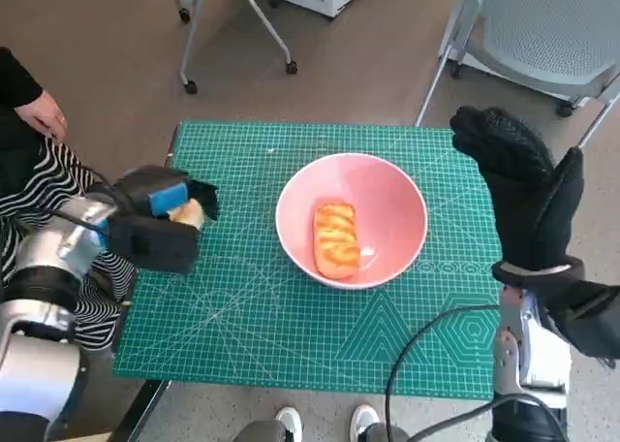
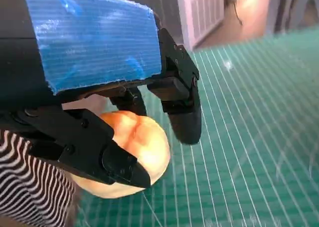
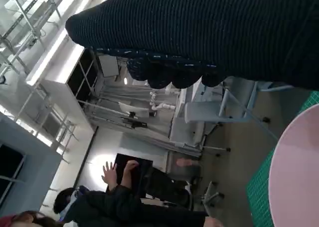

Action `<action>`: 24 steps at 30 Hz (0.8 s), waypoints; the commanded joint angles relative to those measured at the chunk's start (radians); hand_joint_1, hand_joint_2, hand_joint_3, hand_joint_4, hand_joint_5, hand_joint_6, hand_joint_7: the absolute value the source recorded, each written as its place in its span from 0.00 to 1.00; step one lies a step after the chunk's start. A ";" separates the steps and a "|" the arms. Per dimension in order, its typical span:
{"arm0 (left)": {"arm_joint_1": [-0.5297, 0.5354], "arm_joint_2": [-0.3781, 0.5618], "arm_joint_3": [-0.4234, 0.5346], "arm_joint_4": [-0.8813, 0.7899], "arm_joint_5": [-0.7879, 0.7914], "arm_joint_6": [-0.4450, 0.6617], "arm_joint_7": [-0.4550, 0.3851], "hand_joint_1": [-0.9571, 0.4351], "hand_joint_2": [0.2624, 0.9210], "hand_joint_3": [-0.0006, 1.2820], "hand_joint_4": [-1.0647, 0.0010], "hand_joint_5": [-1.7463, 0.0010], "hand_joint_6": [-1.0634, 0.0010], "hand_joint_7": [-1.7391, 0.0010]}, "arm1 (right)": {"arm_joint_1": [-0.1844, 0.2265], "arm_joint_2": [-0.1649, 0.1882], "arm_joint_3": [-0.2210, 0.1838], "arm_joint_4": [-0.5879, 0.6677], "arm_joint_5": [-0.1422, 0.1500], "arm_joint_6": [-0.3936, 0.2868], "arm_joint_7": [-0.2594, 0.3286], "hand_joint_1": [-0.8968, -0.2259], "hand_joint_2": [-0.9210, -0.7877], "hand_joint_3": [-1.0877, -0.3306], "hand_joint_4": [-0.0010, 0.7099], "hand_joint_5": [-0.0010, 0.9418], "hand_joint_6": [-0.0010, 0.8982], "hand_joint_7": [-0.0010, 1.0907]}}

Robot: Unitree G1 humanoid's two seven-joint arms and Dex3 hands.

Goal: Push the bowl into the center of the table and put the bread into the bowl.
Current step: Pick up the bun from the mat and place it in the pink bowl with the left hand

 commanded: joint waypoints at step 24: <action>-0.007 0.018 0.271 -0.555 -0.388 -0.090 -0.202 0.69 0.92 0.00 0.17 0.43 0.23 0.48 | 0.001 -0.010 0.001 0.029 0.006 0.008 0.014 0.31 0.00 0.54 0.26 0.00 0.11 0.51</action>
